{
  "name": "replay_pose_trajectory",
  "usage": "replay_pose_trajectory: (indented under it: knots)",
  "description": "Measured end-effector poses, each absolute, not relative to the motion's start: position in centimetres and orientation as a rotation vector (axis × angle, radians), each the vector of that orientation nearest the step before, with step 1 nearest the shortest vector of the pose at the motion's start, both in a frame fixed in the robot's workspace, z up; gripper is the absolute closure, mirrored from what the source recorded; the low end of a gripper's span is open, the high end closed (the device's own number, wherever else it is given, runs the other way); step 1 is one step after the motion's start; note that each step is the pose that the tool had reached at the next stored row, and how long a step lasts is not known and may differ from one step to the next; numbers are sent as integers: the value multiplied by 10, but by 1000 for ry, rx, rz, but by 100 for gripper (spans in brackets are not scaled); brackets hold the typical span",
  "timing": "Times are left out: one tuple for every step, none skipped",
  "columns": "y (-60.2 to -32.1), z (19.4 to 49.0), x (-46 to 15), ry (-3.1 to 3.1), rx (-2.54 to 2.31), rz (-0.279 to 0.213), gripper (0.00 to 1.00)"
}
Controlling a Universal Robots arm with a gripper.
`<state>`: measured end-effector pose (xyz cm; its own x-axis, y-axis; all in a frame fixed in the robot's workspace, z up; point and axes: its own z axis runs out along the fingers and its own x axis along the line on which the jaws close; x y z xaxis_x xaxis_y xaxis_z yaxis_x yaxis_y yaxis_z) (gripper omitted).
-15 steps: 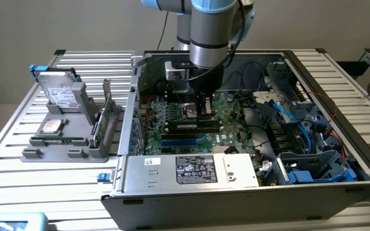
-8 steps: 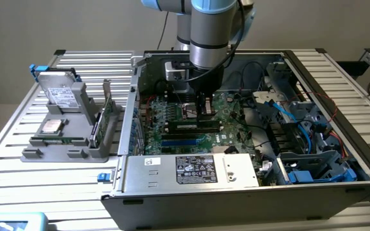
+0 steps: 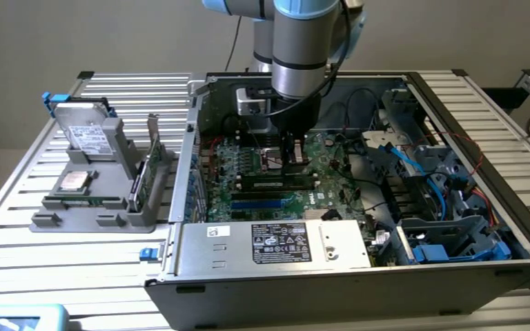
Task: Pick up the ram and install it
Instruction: 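Insert the ram into the slot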
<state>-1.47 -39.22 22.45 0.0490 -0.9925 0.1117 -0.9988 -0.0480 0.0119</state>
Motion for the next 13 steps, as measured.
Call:
replay_pose_trajectory:
  knots:
    - [-392,226,-14,-2106,2211,112,78]
    - [-392,229,-14,-2106,2211,112,78]
    - [-392,231,-12,-2106,2211,112,78]
    - [-392,234,-11,-2106,2211,111,78]
    - [-393,237,-9,-2105,2210,110,78]
    - [-393,239,-7,-2104,2210,108,78]
    - [-394,242,-5,-2103,2209,106,78]
    - [-394,243,-3,-2102,2208,103,78]
    - [-394,244,-1,-2100,2206,99,78]
    - [-395,244,1,-2099,2205,95,78]
    - [-395,244,1,-2097,2204,92,78]
    - [-395,244,1,-2096,2203,89,78]
    - [-395,244,1,-2096,2203,89,78]
